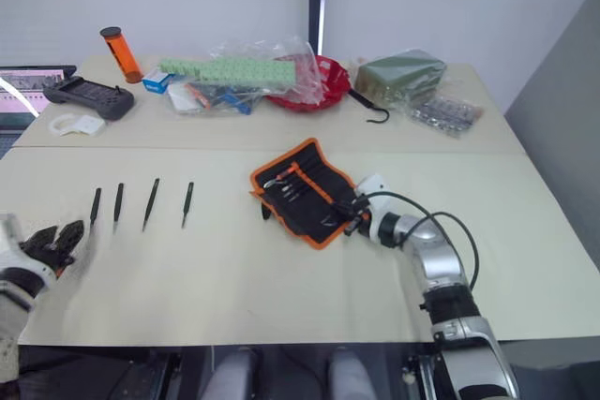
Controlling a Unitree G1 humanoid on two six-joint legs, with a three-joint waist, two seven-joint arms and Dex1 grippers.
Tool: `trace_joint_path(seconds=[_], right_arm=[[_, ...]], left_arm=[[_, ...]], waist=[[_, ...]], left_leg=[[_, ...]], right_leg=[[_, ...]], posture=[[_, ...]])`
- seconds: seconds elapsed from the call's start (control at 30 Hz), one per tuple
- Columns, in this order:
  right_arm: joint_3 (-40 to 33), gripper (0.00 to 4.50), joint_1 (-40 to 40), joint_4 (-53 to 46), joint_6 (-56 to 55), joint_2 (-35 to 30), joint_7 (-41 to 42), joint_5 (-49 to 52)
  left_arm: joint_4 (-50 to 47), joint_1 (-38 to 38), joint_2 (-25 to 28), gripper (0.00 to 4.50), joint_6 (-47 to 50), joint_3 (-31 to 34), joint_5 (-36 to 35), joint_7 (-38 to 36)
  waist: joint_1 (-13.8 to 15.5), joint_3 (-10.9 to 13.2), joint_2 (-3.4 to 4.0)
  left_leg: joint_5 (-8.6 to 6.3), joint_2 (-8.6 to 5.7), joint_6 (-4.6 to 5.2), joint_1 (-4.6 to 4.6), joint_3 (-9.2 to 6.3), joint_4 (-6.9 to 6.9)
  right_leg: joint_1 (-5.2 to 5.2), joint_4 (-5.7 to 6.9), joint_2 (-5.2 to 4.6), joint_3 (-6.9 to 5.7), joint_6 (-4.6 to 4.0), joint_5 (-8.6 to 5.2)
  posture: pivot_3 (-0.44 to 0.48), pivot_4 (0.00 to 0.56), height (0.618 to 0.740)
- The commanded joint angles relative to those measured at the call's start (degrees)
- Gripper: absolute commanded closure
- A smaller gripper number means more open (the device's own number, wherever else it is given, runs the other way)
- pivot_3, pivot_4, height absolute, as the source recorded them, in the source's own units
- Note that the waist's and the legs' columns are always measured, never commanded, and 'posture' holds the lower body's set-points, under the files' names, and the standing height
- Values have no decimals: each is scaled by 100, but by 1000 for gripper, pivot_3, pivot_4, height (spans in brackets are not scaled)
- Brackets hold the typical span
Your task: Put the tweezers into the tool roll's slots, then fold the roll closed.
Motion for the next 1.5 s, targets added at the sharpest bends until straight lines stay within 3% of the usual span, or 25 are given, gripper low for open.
trace_joint_path(seconds=[0.03, 0.67, 0.9, 0.93, 1.3, 1.37, 1.5], right_arm=[[45, 4500, 182, 40, 260, -56, -94, -116], [15, 4500, 261, -217, 441, -101, -201, -110], [20, 4500, 274, -255, 484, -116, -196, -105], [23, 4500, 275, -253, 484, -119, -191, -106], [92, 4500, 209, -188, 456, -87, -147, -133], [105, 4500, 175, -152, 442, -76, -135, -142], [128, 4500, 147, -116, 425, -75, -104, -147]], left_arm=[[127, -300, 169, 2340, 71, -111, 61, 146], [1376, -1267, 313, 2340, 239, -889, 839, 679], [1281, -1257, 234, 4444, 409, -776, 786, 795], [1244, -1236, 229, 4481, 427, -754, 780, 801], [878, -898, 280, 4481, 575, -654, 774, 810], [788, -851, 280, 3606, 643, -618, 757, 843], [506, -708, 275, 2342, 835, -567, 729, 886]], waist=[[2, 0, 0], [20, 2, 7], [22, 0, 12], [22, 0, 13], [-4, 0, 13], [-10, 0, 13], [-18, 0, 13]], left_leg=[[0, 0, 0, 0, -1, 0], [0, -2, 0, 2, -2, 1], [0, -4, 0, 2, -2, 1], [0, -5, 0, 3, -2, 1], [0, -4, -1, 2, -1, -2], [-1, -4, -1, 3, -1, -2], [-1, -2, -1, 4, -1, -5]], right_leg=[[0, 0, 0, -1, 0, 0], [0, 5, -1, -2, 1, 0], [0, 6, -4, -1, 3, 0], [1, 6, -4, -1, 3, 0], [0, 4, -4, 0, 4, -1], [0, 4, -4, 1, 4, -1], [0, 4, -3, 1, 4, -1]], posture=[[0, 150, 740], [0, 150, 740], [0, 150, 740], [0, 150, 740], [0, 150, 740], [0, 150, 740], [0, 150, 740]])
